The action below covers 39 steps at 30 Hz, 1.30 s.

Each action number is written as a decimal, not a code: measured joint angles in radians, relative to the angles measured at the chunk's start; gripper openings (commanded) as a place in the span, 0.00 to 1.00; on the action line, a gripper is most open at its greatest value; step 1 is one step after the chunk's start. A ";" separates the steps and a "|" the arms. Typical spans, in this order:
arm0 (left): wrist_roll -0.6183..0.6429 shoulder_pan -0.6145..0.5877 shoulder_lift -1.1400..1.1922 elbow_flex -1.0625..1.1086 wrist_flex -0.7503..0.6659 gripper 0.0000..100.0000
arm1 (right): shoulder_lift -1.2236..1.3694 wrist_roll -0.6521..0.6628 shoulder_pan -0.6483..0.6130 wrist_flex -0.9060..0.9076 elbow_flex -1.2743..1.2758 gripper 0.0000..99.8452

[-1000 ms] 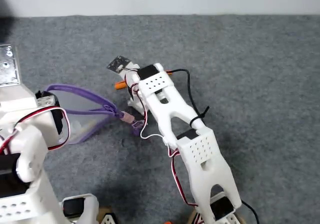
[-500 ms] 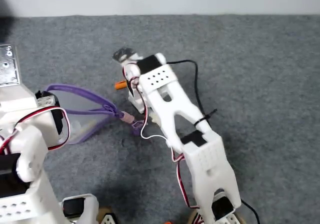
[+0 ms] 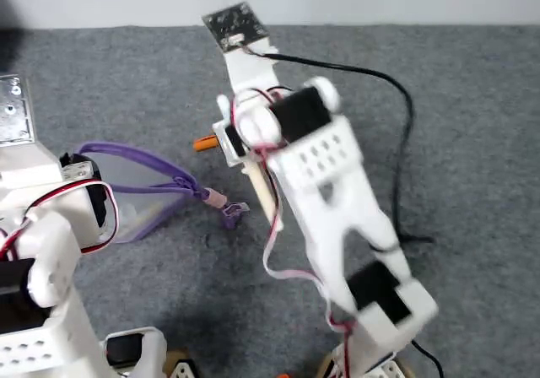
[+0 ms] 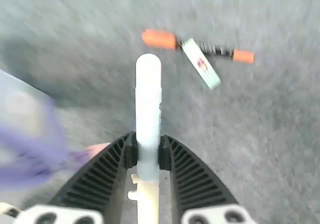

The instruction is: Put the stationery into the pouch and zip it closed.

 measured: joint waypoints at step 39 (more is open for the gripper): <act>0.000 0.000 -0.002 0.020 -0.002 0.01 | -0.914 -0.391 -0.049 -1.398 1.194 0.01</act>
